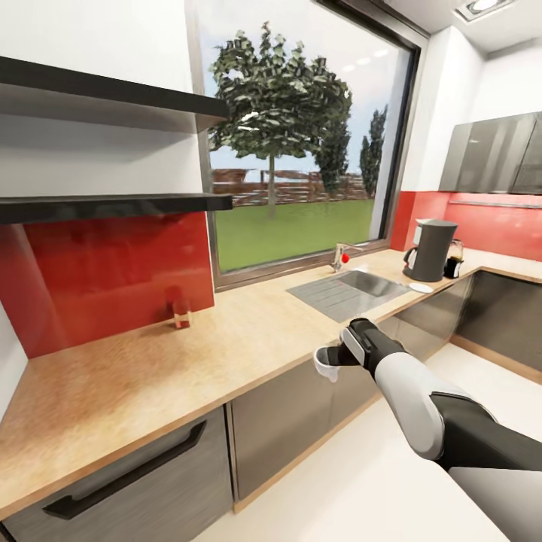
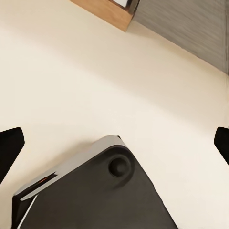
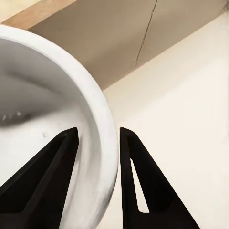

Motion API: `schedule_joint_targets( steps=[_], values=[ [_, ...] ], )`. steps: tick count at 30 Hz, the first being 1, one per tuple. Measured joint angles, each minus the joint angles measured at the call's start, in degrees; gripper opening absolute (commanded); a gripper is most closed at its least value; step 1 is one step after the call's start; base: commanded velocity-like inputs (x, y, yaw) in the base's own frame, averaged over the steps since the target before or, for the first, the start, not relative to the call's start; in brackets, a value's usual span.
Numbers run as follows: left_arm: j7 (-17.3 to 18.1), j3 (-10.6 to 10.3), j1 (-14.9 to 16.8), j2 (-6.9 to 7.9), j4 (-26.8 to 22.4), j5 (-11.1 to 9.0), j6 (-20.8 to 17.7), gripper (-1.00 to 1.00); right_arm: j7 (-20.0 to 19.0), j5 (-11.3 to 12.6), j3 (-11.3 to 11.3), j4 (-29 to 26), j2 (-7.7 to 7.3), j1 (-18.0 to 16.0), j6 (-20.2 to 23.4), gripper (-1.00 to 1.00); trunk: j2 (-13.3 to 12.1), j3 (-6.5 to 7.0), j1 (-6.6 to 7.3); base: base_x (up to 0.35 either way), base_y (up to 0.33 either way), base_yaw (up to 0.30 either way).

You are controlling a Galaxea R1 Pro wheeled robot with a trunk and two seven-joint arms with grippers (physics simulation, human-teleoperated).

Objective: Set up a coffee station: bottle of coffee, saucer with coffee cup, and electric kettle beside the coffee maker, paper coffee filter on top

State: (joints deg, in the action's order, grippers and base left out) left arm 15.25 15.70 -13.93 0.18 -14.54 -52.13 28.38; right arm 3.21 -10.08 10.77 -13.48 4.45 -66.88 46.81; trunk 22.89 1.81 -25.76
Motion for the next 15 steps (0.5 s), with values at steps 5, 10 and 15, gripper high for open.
schedule_joint_targets(
  steps=[5, 10, 15],
  values=[
    [0.0, 0.0, 0.0, 0.00, 0.0, 0.0, 0.0, 1.00, 0.0, 0.1, 0.0, 0.0, 0.02, 0.0, -0.1, -1.00, 0.0, 0.22, 0.00, -0.006, 0.000, -0.267],
    [0.0, 0.0, 0.0, 0.00, 0.0, 0.0, 0.0, 1.00, 0.0, 0.1, 0.0, 0.0, -0.02, 0.0, -0.1, -1.00, 0.0, 0.46, 0.00, -0.001, 0.000, -0.275],
    [0.0, -0.1, 0.0, 0.00, 0.0, 0.0, 0.0, 1.00, 0.0, 0.1, 0.0, 0.0, -0.04, 0.0, -0.1, -1.00, 0.0, 0.71, 0.00, 0.000, 0.000, -0.276]
  ],
)
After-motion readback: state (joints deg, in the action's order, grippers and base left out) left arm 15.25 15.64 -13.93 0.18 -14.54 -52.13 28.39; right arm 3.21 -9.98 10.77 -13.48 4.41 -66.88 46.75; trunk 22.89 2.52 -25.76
